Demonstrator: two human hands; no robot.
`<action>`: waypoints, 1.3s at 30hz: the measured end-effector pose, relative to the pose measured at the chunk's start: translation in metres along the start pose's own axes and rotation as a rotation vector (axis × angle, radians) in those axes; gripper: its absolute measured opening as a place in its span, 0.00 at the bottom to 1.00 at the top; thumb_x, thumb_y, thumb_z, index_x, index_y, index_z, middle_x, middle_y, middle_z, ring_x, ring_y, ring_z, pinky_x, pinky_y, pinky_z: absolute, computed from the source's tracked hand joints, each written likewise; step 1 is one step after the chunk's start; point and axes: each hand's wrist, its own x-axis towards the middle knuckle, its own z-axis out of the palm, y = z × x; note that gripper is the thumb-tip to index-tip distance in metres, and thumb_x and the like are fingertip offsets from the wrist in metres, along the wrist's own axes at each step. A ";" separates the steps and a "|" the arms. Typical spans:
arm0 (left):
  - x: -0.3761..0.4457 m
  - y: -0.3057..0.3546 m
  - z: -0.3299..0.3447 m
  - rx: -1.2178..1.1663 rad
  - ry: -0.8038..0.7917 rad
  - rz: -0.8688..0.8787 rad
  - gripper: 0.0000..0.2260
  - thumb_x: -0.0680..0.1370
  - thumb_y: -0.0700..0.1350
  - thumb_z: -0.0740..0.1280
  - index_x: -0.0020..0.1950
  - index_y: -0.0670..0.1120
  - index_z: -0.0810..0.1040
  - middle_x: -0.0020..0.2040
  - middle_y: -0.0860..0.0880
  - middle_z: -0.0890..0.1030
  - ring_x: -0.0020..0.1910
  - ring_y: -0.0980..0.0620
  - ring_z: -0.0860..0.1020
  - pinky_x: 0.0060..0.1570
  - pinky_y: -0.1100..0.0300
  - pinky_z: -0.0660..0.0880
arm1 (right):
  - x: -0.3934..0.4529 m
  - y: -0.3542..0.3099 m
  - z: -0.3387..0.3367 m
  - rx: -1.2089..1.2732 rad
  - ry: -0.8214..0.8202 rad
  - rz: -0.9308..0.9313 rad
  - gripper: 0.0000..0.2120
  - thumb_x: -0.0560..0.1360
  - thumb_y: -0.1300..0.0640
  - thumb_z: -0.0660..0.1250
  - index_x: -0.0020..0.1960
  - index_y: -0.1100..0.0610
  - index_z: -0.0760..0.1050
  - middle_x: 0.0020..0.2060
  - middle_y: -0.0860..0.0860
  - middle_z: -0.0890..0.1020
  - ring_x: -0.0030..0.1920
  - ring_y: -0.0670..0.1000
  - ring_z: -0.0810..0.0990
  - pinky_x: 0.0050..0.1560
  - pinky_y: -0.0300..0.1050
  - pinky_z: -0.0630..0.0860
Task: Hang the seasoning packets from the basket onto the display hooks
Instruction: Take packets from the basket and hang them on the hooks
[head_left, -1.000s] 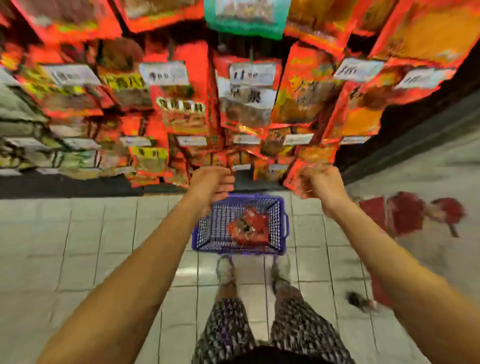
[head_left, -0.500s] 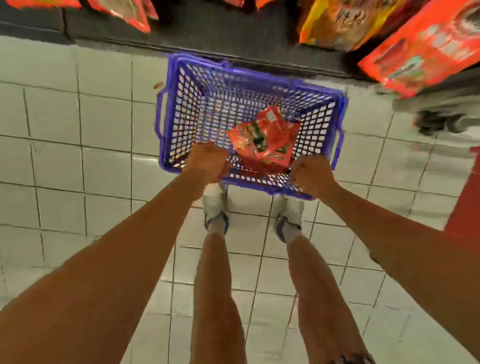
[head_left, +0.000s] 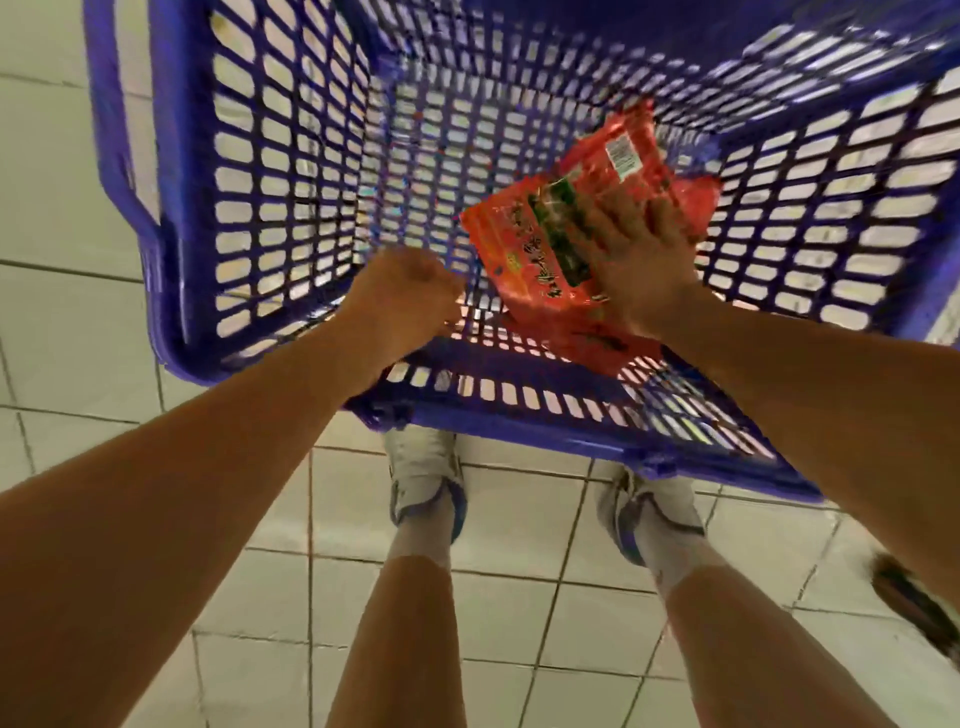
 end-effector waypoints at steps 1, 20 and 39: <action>-0.001 0.001 -0.001 -0.034 0.018 -0.033 0.08 0.81 0.42 0.65 0.44 0.45 0.81 0.44 0.44 0.85 0.44 0.43 0.84 0.50 0.50 0.81 | -0.005 0.002 -0.003 0.020 0.036 -0.021 0.37 0.78 0.48 0.68 0.82 0.49 0.56 0.82 0.52 0.56 0.82 0.58 0.50 0.76 0.66 0.53; -0.006 0.022 -0.017 -0.478 0.124 0.111 0.05 0.82 0.42 0.67 0.57 0.49 0.80 0.51 0.48 0.85 0.52 0.46 0.84 0.59 0.39 0.79 | -0.010 0.023 -0.072 0.512 -0.213 0.092 0.24 0.75 0.63 0.67 0.71 0.56 0.75 0.66 0.57 0.78 0.69 0.60 0.74 0.70 0.52 0.72; -0.007 0.016 -0.035 -0.491 0.182 0.199 0.08 0.82 0.45 0.66 0.55 0.59 0.79 0.48 0.61 0.86 0.47 0.60 0.85 0.57 0.46 0.80 | 0.005 0.032 -0.087 0.803 -0.172 -0.042 0.13 0.75 0.56 0.73 0.59 0.50 0.80 0.52 0.47 0.86 0.56 0.51 0.83 0.58 0.48 0.79</action>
